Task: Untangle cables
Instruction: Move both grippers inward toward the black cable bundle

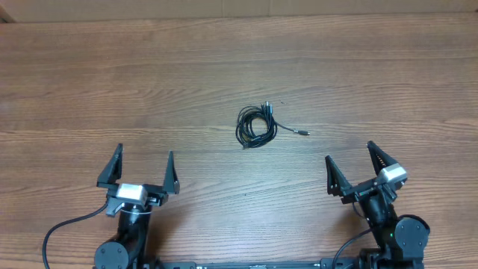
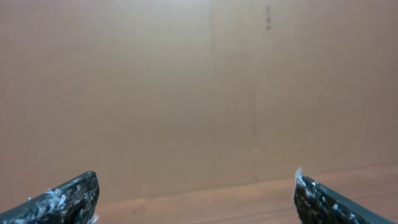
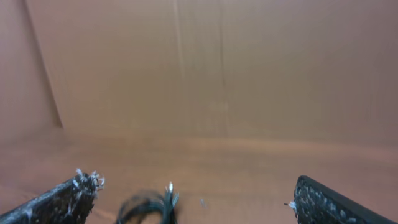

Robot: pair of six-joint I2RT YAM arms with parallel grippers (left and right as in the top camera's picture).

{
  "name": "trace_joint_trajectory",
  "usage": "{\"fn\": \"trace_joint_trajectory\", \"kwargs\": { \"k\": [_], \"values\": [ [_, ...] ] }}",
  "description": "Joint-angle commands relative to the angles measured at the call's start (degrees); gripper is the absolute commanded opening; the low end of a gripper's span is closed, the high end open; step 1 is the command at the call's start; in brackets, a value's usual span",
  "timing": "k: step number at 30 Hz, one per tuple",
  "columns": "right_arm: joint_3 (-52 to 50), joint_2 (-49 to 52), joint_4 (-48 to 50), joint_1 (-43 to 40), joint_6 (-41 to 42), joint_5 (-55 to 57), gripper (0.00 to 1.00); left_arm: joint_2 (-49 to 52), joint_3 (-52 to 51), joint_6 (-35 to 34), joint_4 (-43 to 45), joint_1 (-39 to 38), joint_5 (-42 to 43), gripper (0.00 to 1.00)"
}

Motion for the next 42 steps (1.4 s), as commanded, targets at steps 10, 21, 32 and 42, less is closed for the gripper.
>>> {"fn": "trace_joint_trajectory", "kwargs": {
  "k": [10, 21, 32, 42],
  "values": [
    [13.88, 0.74, 4.26, -0.44, -2.60, 9.70, 1.00, 10.99, 34.16, 6.45, -23.69, -0.33, 6.47, 1.00],
    [59.14, 29.42, -45.66, -0.42, -5.70, 9.53, 1.00, 52.98, 81.61, 7.56, -69.37, -0.37, 10.58, 1.00],
    [79.54, 63.12, -65.18, 0.24, -3.76, -39.56, 1.00, 81.59, 96.37, 4.79, -90.58, -0.66, 35.23, 1.00],
    [79.54, 84.59, -66.69, 17.40, 22.71, -0.39, 1.00, 97.39, 96.35, -7.72, -101.74, -3.26, 7.74, 1.00]
  ]
}}
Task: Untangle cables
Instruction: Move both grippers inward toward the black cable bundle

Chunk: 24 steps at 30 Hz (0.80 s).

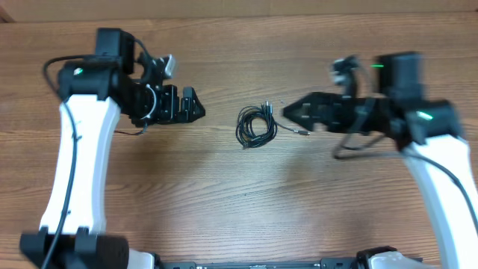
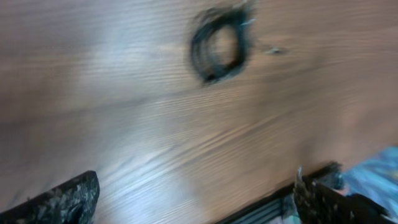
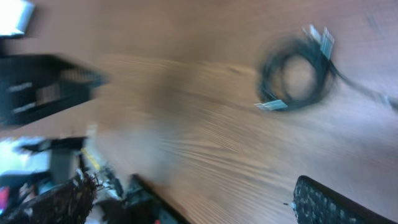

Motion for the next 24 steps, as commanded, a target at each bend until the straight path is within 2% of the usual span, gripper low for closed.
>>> {"fn": "trace_joint_trajectory", "kwargs": {
  "k": [1, 3, 4, 6, 8, 11, 13, 16, 19, 20, 24],
  "values": [
    [0.87, 6.10, 0.61, 5.99, 14.95, 19.45, 1.00, 4.85, 1.31, -4.22, -2.12, -0.83, -8.48, 1.00],
    [0.87, 10.40, 2.32, 8.02, 17.99, 23.06, 1.00, 7.87, 1.31, -4.98, -3.72, -0.85, -8.35, 1.00],
    [0.87, 12.74, 3.43, 8.44, 18.97, 23.93, 0.95, 9.33, 1.31, -5.40, -4.87, -0.85, -8.35, 1.00],
    [0.87, 16.33, 5.03, 8.68, 20.83, 23.89, 0.77, 11.78, 1.31, -5.44, -6.91, -0.85, -8.35, 1.00],
    [0.87, 20.48, 6.27, 8.74, 23.21, 23.69, 0.66, 14.05, 1.31, -5.44, -8.70, -0.85, -8.35, 1.00],
    [0.87, 25.40, 8.66, 8.76, 24.35, 21.53, 0.61, 16.65, 1.31, -5.44, -10.34, -0.85, -8.35, 1.00],
    [0.87, 27.47, 10.40, 8.74, 24.35, 19.21, 0.54, 17.51, 1.31, -5.46, -10.29, -0.90, -8.33, 1.00],
    [0.87, 29.94, 13.25, 8.98, 24.35, 18.58, 0.52, 17.97, 1.31, -5.49, -9.90, -0.90, -8.33, 1.00],
    [0.87, 32.02, 14.73, 9.18, 24.65, 18.60, 0.36, 17.97, 1.31, -5.51, -9.29, -0.90, -8.31, 1.00],
    [0.87, 32.50, 14.88, 9.18, 25.16, 18.69, 0.33, 17.97, 1.31, -5.51, -9.25, -0.90, -8.31, 1.00],
    [0.87, 34.27, 15.47, 9.18, 26.99, 21.68, 0.32, 17.97, 1.31, -5.51, -9.29, -0.90, -8.31, 1.00]
  ]
}}
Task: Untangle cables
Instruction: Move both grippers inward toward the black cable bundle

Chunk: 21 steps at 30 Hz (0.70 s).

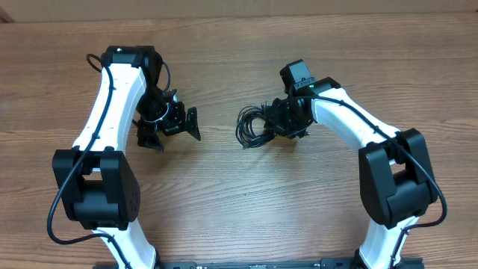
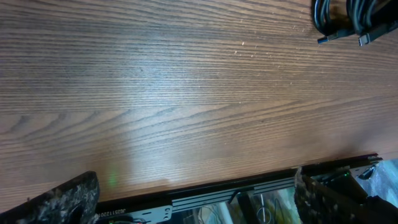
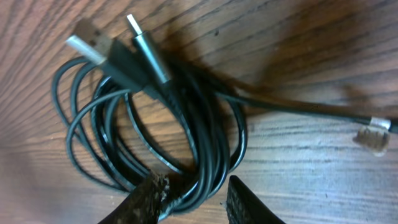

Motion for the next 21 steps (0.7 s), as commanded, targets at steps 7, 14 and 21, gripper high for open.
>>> {"fn": "trace_joint_trajectory", "kwargs": {
  "k": [7, 14, 21],
  "values": [
    [0.85, 2.36, 1.42, 0.83, 1.70, 2.86, 0.38, 0.57, 1.25, -1.14, 0.61, -0.44, -0.33, 1.00],
    [0.85, 2.38, 1.79, 1.44, 1.70, 3.80, 0.21, 0.57, 1.25, -2.32, 0.72, -0.44, -0.33, 1.00],
    [0.61, 2.25, 1.36, 1.44, -0.11, 2.56, 0.04, 0.57, 1.25, -2.32, 0.66, -0.44, -0.33, 1.00]
  ]
}}
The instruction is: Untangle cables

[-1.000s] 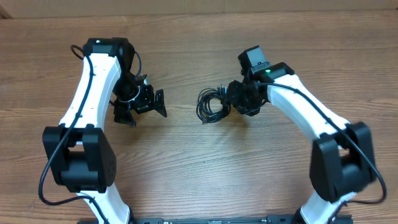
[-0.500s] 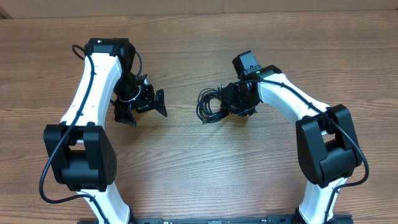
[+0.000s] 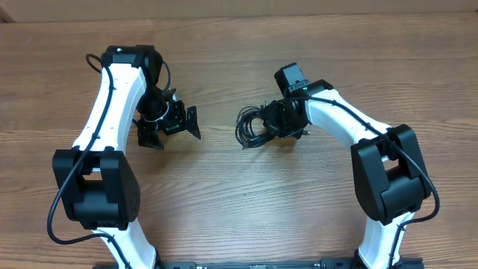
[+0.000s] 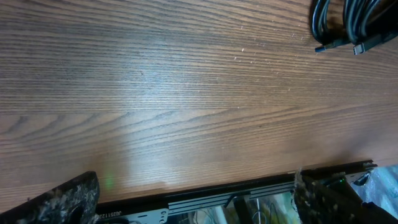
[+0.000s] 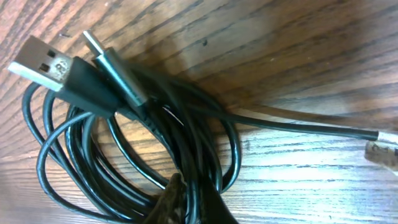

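Note:
A tangled coil of thin black cables [image 3: 252, 127] lies mid-table. In the right wrist view the coil [image 5: 124, 143] shows a USB-A plug [image 5: 37, 62], a slimmer plug [image 5: 102, 53], and one strand running right to a small connector [image 5: 382, 149]. My right gripper [image 3: 279, 125] sits at the coil's right side, its fingers [image 5: 180, 202] pinched together on the coil's strands at the bottom of the right wrist view. My left gripper [image 3: 170, 127] stands open left of the coil, holding nothing. Only the cable ends [image 4: 351, 28] show in its wrist view.
The wooden table [image 3: 224, 209] carries nothing besides the coil. A black rail [image 4: 236, 196] runs along the table's near edge, seen between the left fingers. Both white arms reach in from the near side, left and right of the coil.
My right gripper's fingers, then apart astride the coil's strands, are now pressed together on them. The coil has shifted slightly. The left arm has not moved.
Both grippers first sat open at the table's near edge, with the coil untouched mid-table. Then both arms were stretched out on either side of the coil. Later the right fingers straddled the coil's strands; now they are shut on them, the left still open.

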Robot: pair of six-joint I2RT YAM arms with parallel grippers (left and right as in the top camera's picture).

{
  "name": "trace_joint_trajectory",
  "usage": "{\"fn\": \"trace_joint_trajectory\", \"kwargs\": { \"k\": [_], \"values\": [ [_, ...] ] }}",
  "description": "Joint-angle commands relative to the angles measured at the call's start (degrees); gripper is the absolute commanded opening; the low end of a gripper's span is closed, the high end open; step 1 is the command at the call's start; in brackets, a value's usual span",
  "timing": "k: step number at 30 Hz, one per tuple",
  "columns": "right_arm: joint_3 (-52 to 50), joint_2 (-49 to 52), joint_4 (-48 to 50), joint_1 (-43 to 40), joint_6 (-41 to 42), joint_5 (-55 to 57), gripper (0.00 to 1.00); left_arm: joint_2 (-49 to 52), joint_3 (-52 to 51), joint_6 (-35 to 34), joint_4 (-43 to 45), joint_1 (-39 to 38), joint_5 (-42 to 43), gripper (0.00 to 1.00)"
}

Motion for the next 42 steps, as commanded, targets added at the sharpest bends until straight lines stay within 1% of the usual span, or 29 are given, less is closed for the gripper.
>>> {"fn": "trace_joint_trajectory", "kwargs": {
  "k": [1, 5, 6, 7, 9, 11, 12, 13, 14, 16, 19, 24, 25, 27, 28, 29, 30, 31, 32, 33, 35, 37, 39, 40, 42],
  "values": [
    [0.63, -0.07, -0.07, 0.15, -2.91, -1.73, 0.04, 0.57, 1.25, -0.66, -0.22, -0.46, -0.26, 1.00],
    [1.25, -3.72, -0.04, 0.15, -9.05, -9.07, 0.04, 0.57, 1.25, 0.20, -0.87, -0.50, 4.79, 1.00],
    [1.64, -5.35, -0.09, 0.15, -11.45, -11.26, 0.04, 0.57, 1.25, 1.29, -0.76, -0.50, 8.02, 0.99],
    [2.05, -7.45, -0.11, 0.15, -14.93, -14.10, 0.04, 0.57, 1.25, 3.21, -0.46, -0.50, 12.17, 1.00],
    [2.73, -11.32, -0.44, 0.15, -19.17, -17.73, 0.04, 0.57, 1.25, 7.65, 0.35, -0.50, 19.74, 1.00],
    [3.08, -16.11, -0.44, 0.39, -19.69, -19.28, 0.04, 0.57, 1.25, 12.07, 1.62, -0.50, 27.12, 0.99],
    [3.08, -18.23, -0.28, 0.55, -19.50, -19.26, 0.04, 0.57, 1.25, 12.33, 2.34, -0.50, 28.79, 1.00],
    [3.08, -20.59, -0.24, 0.76, -19.54, -19.19, 0.04, 0.57, 1.25, 12.17, 3.28, -0.50, 29.70, 1.00],
    [3.08, -23.80, -0.28, 0.81, -19.52, -19.23, 0.04, 0.57, 1.25, 9.99, 4.74, -0.50, 29.75, 1.00],
    [3.08, -27.06, -0.28, 0.81, -19.52, -19.23, 0.04, 0.57, 1.25, 7.08, 5.90, -0.50, 29.42, 1.00],
    [3.08, -30.64, -0.26, 0.81, -19.50, -19.23, 0.04, 0.57, 1.25, 5.79, 7.04, -0.50, 29.46, 1.00],
    [3.08, -34.03, 0.31, 0.76, -19.06, -18.78, 0.04, 0.57, 1.25, 5.66, 7.34, -1.05, 29.03, 1.00],
    [3.08, -34.07, 0.35, 0.74, -19.06, -18.08, 0.10, 0.57, 1.25, 5.66, 7.34, -1.25, 29.00, 1.00],
    [3.02, -33.81, -0.59, 0.74, -18.62, -14.10, 0.53, 0.57, 1.25, 5.64, 7.82, -1.95, 28.94, 0.99],
    [2.99, -33.48, -2.03, 0.74, -17.00, -10.45, 0.57, 0.57, 1.25, 5.60, 8.11, -2.34, 28.44, 1.00],
    [2.91, -33.03, -3.19, 0.74, -15.67, -7.93, 0.59, 0.57, 1.25, 5.16, 8.44, -2.73, 27.41, 1.00],
    [2.67, -32.09, -5.40, 0.76, -12.70, -3.91, 0.75, 0.57, 1.25, 3.89, 8.76, -3.19, 25.29, 1.00],
    [2.40, -31.26, -6.62, 0.74, -11.06, -1.97, 0.85, 0.57, 1.25, 1.33, 9.09, -3.82, 21.77, 1.00],
    [2.05, -30.53, -7.45, 0.74, -9.73, -0.63, 0.89, 0.57, 1.25, -0.81, 9.20, -4.15, 19.12, 1.00],
    [1.27, -28.61, -8.48, 0.76, -7.50, 0.76, 1.00, 0.57, 1.25, -5.68, 9.22, -4.96, 13.05, 1.00],
    [0.61, -25.44, -8.83, 0.76, -5.62, 0.13, 1.00, 0.57, 1.25, -10.45, 9.27, -5.55, 7.34, 1.00],
    [0.48, -22.32, -8.28, 0.76, -5.70, -1.51, 1.00, 0.57, 1.25, -14.12, 9.29, -5.64, 3.08, 1.00],
    [0.48, -18.86, -7.74, 0.76, -5.75, -3.45, 1.00, 0.57, 1.25, -18.51, 9.27, -5.42, 0.76, 1.00],
    [0.48, -17.35, -7.21, 0.76, -6.56, -4.68, 1.00, 0.57, 1.25, -20.26, 9.29, -5.18, 0.44, 1.00],
    [0.48, -14.47, -5.70, 1.03, -13.25, -8.20, 1.00, 0.57, 1.25, -22.49, 9.42, -4.50, 0.31, 1.00]
  ]
}}
